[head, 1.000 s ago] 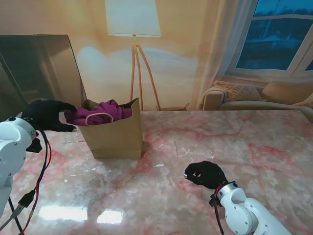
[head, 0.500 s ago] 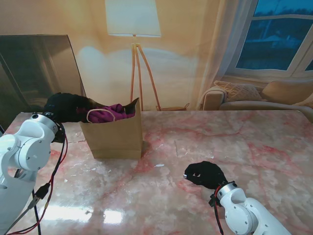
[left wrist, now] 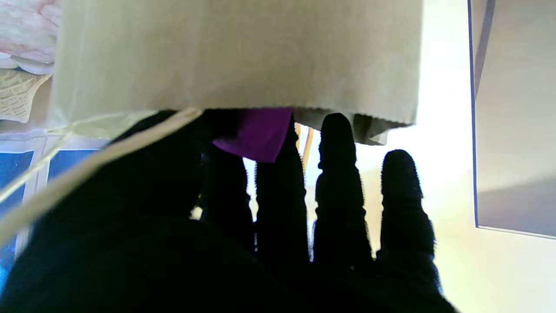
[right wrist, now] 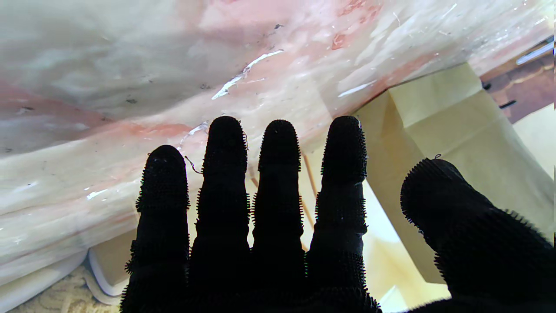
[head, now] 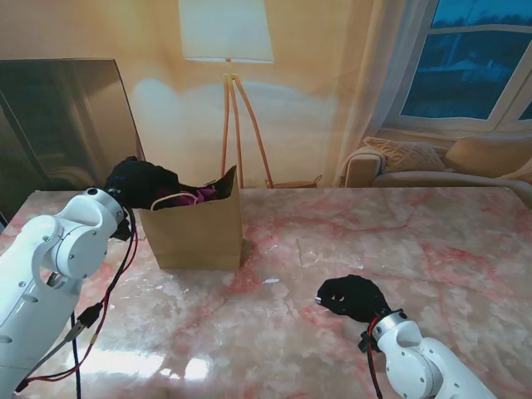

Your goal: Fold the socks and the shorts into the kraft paper bag

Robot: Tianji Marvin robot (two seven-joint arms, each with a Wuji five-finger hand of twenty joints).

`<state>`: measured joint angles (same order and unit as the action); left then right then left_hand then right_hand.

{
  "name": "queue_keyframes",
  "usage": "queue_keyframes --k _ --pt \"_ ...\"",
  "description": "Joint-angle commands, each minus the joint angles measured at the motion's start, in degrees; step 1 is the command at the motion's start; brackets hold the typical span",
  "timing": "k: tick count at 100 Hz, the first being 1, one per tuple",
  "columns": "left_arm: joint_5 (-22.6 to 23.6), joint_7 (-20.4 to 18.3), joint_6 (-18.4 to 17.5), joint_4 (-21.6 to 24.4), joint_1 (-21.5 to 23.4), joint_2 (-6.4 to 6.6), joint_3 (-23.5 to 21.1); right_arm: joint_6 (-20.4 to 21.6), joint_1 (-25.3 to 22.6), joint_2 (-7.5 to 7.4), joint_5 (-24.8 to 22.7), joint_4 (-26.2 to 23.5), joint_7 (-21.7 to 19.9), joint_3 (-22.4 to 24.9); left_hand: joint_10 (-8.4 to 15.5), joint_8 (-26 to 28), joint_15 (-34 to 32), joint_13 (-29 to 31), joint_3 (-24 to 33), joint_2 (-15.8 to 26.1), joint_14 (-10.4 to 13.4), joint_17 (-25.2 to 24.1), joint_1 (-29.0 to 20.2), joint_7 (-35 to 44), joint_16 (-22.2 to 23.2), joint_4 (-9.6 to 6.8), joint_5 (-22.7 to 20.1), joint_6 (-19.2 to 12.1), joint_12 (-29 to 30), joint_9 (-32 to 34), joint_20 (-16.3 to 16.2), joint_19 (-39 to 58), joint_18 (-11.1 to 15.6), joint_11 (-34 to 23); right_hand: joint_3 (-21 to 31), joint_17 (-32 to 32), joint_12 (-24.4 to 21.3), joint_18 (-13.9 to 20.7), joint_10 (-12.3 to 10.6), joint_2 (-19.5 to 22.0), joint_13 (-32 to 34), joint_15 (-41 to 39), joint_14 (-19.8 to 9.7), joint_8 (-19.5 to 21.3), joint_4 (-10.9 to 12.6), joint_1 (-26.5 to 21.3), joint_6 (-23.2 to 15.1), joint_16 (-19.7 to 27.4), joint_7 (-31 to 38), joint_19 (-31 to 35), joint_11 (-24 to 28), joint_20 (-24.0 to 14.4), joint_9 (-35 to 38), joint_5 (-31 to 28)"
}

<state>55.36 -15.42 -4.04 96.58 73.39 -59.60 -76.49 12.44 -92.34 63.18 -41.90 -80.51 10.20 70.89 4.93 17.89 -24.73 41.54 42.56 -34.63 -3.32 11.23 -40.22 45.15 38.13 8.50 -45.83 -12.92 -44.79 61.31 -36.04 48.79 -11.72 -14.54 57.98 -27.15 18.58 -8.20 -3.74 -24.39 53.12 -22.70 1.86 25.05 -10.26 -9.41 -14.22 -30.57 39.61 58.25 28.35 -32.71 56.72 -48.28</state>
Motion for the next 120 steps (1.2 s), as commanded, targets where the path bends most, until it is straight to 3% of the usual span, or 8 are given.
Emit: queue_keyframes --k 1,13,24,41,49,60,79,120 --pt "0.80 -1.28 -0.66 -0.21 -0.22 0.28 0.19 0.34 -0.35 0.05 -0.09 -0.18 -0.03 -0.18 2.47 -1.01 2.34 -2.86 1.42 1.79 1.53 -1.41 -0.82 -1.28 -1.15 2.09 -0.51 -2.07 2.35 -0.75 1.07 -1.56 -0.05 1.32 -1.62 0.27 0.51 -0.68 0.38 0.73 0.54 -1.43 0.87 0.92 3.03 1.97 -0.75 -1.59 0.33 1.76 1.09 -0.47 1.15 -0.37" --pt "1.37 -2.91 -0.68 -0.20 -0.16 0.51 0.21 0.37 -0.29 0.04 -0.10 -0.12 -0.05 -0.29 0.11 1.10 6.93 -7.87 4.19 2.57 1.21 -4.50 2.74 -11.86 -6.33 1.99 3.25 2.85 19.85 -10.01 2.41 -5.90 0.61 0.24 -1.63 0.26 0.50 -0.72 0.39 0.75 0.52 -1.41 0.82 0.91 3.00 1.95 -0.81 -1.58 0.31 1.77 1.06 -0.46 1.11 -0.34" --pt "3.33 -6.97 -0.86 0.85 -0.03 1.04 -0.18 0.35 -0.28 0.01 -0.12 -0.19 -0.19 -0.31 -1.52 1.12 9.62 -11.49 7.32 3.58 0.99 -7.64 7.80 -18.61 -8.68 -1.43 6.12 6.37 23.21 -15.29 4.02 -10.16 1.13 3.44 -1.66 0.28 0.49 -0.71 0.36 0.77 0.54 -1.41 0.82 0.93 3.03 2.00 -0.82 -1.58 0.31 1.77 1.04 -0.46 1.07 -0.36" --pt "6.99 -9.47 -1.15 1.99 0.61 1.40 -1.14 0.38 -0.09 0.01 -0.22 -0.17 -0.11 -0.44 -4.55 3.23 13.44 -21.25 5.34 4.64 -0.08 -14.07 8.79 -18.78 -12.10 -1.52 5.69 6.05 27.28 -24.69 6.57 -16.33 4.17 7.01 -1.68 0.28 0.49 -0.70 0.29 0.85 0.51 -1.38 0.74 0.94 3.06 2.01 -0.85 -1.56 0.28 1.77 1.05 -0.45 1.06 -0.29" --pt "7.51 -9.25 -0.78 2.15 1.02 1.36 -1.45 0.44 0.07 0.02 -0.20 -0.04 -0.08 -0.61 -6.41 7.00 13.78 -25.91 1.63 4.51 -0.80 -14.71 6.63 -15.42 -12.89 1.30 4.01 5.27 28.23 -29.01 8.75 -20.82 5.15 7.60 -1.69 0.29 0.49 -0.62 0.37 0.81 0.49 -1.37 0.87 0.99 3.10 2.00 -0.76 -1.56 0.33 1.75 1.04 -0.44 1.04 -0.35" --pt "9.30 -9.47 -1.12 2.32 1.23 1.44 -1.78 0.53 0.16 0.01 -0.10 0.01 -0.17 -0.81 -7.20 4.07 13.99 -29.24 2.96 7.51 -0.97 -14.82 10.17 -20.97 -13.61 -2.65 7.59 8.38 28.92 -33.29 8.05 -26.01 5.68 8.10 -1.70 0.28 0.47 -0.70 0.35 0.85 0.40 -1.31 0.74 1.03 3.16 2.04 -0.81 -1.53 0.28 1.75 1.00 -0.44 0.97 -0.30" --pt "7.50 -4.18 0.23 1.38 1.78 0.85 -1.80 0.38 0.13 0.02 -0.09 -0.07 -0.23 -0.85 -8.01 -1.60 13.93 -30.11 2.45 8.44 -0.99 -14.73 10.93 -31.43 -14.22 -2.87 18.20 12.80 29.32 -36.33 6.83 -27.02 5.75 8.46 -1.73 0.32 0.46 -0.71 0.40 0.84 0.44 -1.33 0.75 1.07 3.11 2.03 -0.83 -1.53 0.27 1.71 0.98 -0.42 0.93 -0.33" --pt "1.51 8.18 4.99 5.15 5.91 -1.25 -3.98 0.12 -0.23 0.09 -0.96 -0.96 0.78 -0.26 -8.07 -5.32 14.93 -27.10 1.43 12.48 0.35 -13.08 12.48 -33.50 -17.70 -3.33 20.62 17.06 29.35 -36.67 10.86 -24.43 8.65 6.82 -1.63 0.56 0.31 -0.38 0.35 0.76 -0.16 -0.89 0.67 1.07 3.23 2.00 -0.72 -1.33 -0.01 1.37 0.65 -0.28 0.29 0.25"
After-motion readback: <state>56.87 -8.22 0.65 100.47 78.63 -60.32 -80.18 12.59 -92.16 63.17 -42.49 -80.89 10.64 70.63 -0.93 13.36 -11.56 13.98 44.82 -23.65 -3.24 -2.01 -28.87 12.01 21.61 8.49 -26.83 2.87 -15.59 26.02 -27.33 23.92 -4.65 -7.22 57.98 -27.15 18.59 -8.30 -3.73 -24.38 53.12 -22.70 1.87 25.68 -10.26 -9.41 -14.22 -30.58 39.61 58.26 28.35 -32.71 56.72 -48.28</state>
